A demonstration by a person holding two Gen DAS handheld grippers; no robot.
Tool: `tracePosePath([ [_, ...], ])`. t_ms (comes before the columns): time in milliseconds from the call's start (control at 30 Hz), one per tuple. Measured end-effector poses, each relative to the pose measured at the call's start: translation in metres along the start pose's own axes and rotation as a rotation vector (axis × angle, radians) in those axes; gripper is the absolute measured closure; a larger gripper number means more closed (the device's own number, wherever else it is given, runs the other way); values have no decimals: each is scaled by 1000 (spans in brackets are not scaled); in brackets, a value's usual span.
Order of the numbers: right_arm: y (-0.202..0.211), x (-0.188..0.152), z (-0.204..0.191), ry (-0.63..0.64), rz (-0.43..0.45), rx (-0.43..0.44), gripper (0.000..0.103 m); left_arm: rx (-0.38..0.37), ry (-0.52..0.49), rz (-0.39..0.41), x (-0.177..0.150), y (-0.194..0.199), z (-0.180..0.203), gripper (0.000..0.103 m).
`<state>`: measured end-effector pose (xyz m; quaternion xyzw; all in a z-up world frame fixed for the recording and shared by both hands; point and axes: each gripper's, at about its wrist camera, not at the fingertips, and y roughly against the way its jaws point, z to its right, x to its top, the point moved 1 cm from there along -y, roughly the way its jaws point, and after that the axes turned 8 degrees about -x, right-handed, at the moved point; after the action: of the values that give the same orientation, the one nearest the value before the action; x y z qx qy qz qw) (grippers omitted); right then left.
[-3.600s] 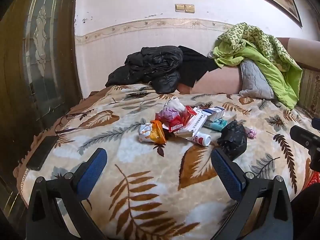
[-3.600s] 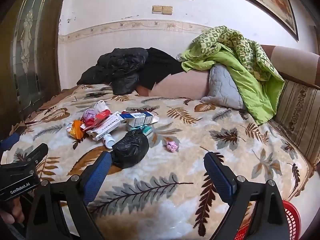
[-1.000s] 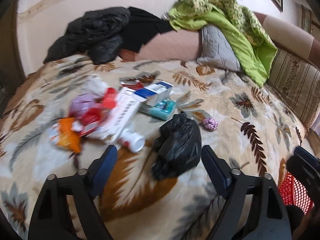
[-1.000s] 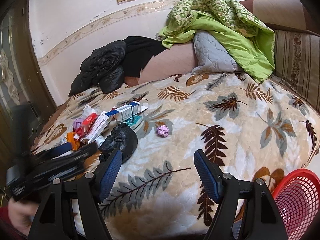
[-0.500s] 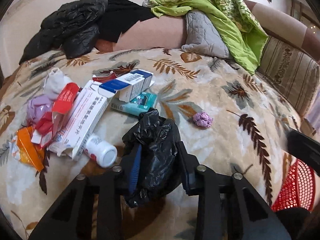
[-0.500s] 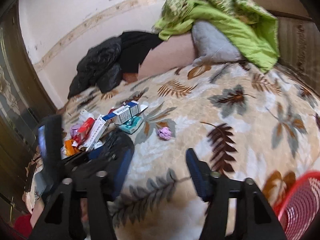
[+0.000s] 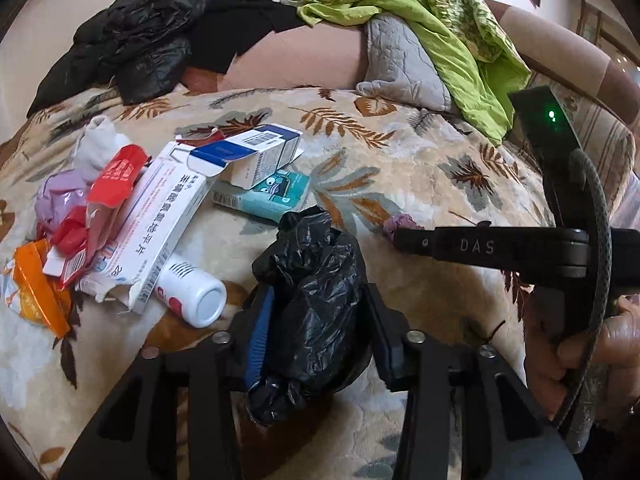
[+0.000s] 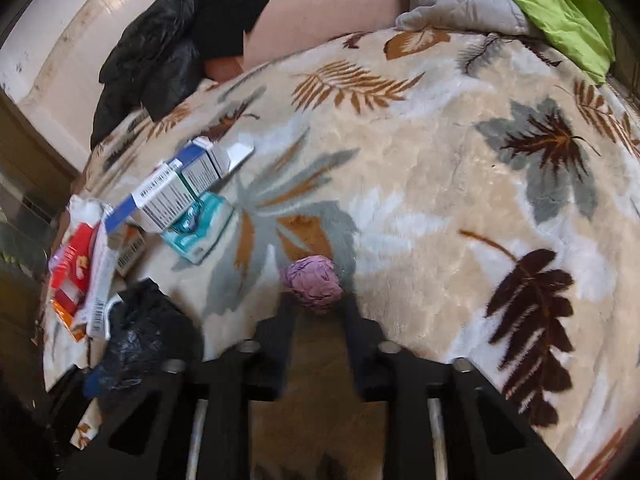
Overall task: Collect trash
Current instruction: 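Grasp the black plastic bag with the left tool while the right tool grasps the pink paper ball, then carry the black bag and pink paper ball over the red basket with both tools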
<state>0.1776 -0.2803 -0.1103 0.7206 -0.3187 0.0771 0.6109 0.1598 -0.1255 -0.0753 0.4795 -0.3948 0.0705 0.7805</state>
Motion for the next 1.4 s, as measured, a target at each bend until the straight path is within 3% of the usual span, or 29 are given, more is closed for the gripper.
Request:
tracePosePath([
  [100,15,-2,-3,24,59,1,80,-5,-13,18,-1,4,3,71],
  [433,89,-27,-10,54,242,27,80,-43,1,105,-2,37,4,71],
  [633,113,-46,-12,35,272,66,80,-34,21,131,-5,54,0,71],
  [867,146,-77,1,8,294,111,80,-90,25,137,-13,74,12,71],
  [1133,198,-119,56,-26,309,86,80,-234,-70,138,-19,98,74,71],
  [1400,242,-157,154,-182,319,-52,80,-431,-220,63,-20,96,176,71],
])
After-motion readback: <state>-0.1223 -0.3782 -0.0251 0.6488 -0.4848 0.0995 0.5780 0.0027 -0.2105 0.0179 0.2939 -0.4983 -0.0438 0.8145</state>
